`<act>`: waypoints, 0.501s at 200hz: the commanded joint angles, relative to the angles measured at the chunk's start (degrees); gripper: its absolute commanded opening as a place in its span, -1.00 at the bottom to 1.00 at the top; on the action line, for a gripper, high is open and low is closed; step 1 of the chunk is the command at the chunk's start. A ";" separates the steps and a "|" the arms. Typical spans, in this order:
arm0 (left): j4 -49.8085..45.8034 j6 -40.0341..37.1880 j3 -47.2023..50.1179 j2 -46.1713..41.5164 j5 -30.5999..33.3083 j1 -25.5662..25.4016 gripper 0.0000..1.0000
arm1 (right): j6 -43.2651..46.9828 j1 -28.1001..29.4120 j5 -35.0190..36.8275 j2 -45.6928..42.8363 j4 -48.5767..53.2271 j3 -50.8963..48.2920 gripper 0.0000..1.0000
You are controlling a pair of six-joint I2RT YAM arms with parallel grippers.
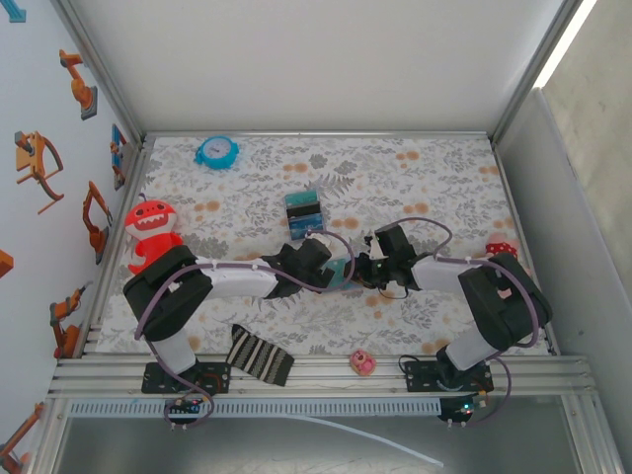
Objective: Take the credit cards out of the card holder
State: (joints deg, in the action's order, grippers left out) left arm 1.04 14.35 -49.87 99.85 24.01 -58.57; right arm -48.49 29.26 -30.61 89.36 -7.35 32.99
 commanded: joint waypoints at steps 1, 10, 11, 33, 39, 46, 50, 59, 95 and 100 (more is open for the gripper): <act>-2.30 -1.12 0.00 1.44 0.42 -0.48 0.94 | -1.04 -0.34 0.58 2.05 -0.39 -1.44 -0.49; -2.35 -1.14 -0.03 1.56 0.43 -0.55 0.94 | -1.38 -0.34 -0.05 1.88 -1.41 -1.60 -0.54; -2.35 -1.11 0.00 1.61 0.43 -0.57 0.94 | -1.41 -0.34 -0.10 1.87 -1.46 -1.61 -0.55; -2.27 -1.08 -0.05 1.71 0.50 -0.58 0.94 | -2.22 -0.34 -1.81 1.20 -4.43 -2.13 -0.77; -2.33 -1.08 -0.06 1.67 0.53 -0.61 0.94 | -2.37 -0.33 -2.18 0.93 -5.01 -2.12 -0.81; -2.33 -1.08 -0.04 1.70 0.57 -0.62 0.94 | -2.33 -0.34 -2.39 0.67 -5.29 -2.12 -0.85; -2.28 -1.08 -0.01 1.64 0.60 -0.65 0.94 | -2.29 -0.34 -2.51 0.49 -5.43 -2.07 -0.87; -2.31 -1.08 -0.05 1.58 0.62 -0.67 0.94 | -2.03 -0.34 -2.69 0.13 -5.51 -1.88 -0.92; -2.41 -0.86 0.12 1.22 1.07 -0.61 0.94 | -0.10 -0.50 -1.22 -1.82 -2.33 -1.48 -1.00; -2.35 -0.82 0.25 1.08 1.12 -0.63 0.94 | 0.35 -0.59 -0.71 -2.26 -1.37 -1.31 -1.00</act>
State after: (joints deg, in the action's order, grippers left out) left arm 1.15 14.35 -49.87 100.07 24.86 -58.85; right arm -50.17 29.04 -33.23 89.17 -11.97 31.59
